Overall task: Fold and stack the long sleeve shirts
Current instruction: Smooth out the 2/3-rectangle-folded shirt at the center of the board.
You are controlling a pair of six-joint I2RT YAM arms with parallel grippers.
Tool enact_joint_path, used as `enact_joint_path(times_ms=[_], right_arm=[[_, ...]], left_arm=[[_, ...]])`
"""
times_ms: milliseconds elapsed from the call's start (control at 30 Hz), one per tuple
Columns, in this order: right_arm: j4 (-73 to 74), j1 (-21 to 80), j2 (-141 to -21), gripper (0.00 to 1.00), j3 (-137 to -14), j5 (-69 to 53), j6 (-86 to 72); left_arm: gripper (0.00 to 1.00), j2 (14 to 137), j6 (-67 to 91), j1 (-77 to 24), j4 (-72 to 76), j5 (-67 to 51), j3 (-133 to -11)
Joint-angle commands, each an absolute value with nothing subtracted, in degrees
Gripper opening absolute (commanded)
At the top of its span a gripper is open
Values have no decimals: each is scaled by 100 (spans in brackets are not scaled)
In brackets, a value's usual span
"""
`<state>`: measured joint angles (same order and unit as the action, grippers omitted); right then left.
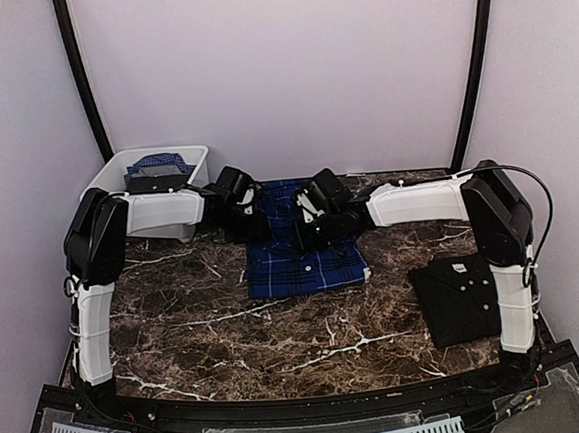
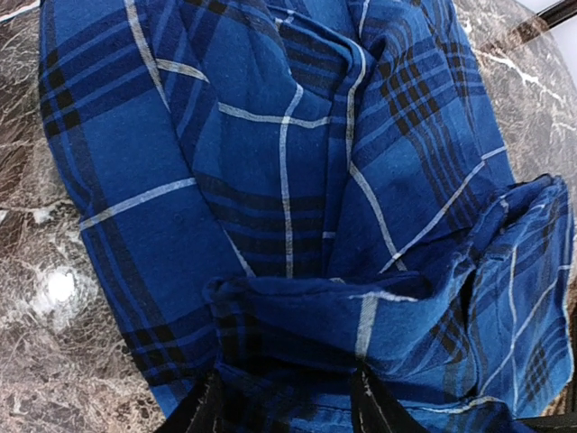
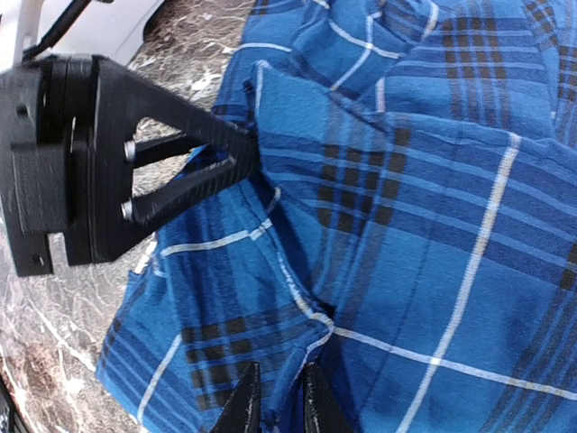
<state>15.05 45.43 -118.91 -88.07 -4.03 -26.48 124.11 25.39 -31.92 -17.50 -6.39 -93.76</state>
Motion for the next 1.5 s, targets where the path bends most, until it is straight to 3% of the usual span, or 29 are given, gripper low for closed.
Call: enact_joint_path(times_ms=[0, 167, 367, 467, 867, 1300, 1367, 1467], right_arm=[[1568, 4570, -11793, 15, -8798, -173, -2555], [1608, 4579, -11745, 16, -8772, -91, -2538], [1616, 4601, -11746, 15, -8767, -90, -2490], [1636, 4597, -11769, 12, -8809, -35, -2471], [1769, 4598, -12002, 0, -9298, 317, -2262], [1376, 4604, -12365, 0, -9887, 928, -1770], [1371, 4597, -12503, 0, -9976, 1044, -1762], [1294, 4585, -12711, 0, -10057, 1131, -1783]], left_arm=[[46, 12537, 2286, -3305, -2176, -130, -9675], [42, 12653, 2256, -3356, -2372, 168, -9844], [27, 12637, 2288, -3366, -2472, 260, -9974], [17, 12555, 2329, -3366, -2479, 284, -10026], [1, 12339, 2426, -3336, -2373, 21, -10010], [0, 11952, 2810, -3051, -2148, 17, -9585], [2, 11938, 2839, -3017, -2119, -71, -9535], [13, 11936, 2870, -2993, -2078, -220, -9474]])
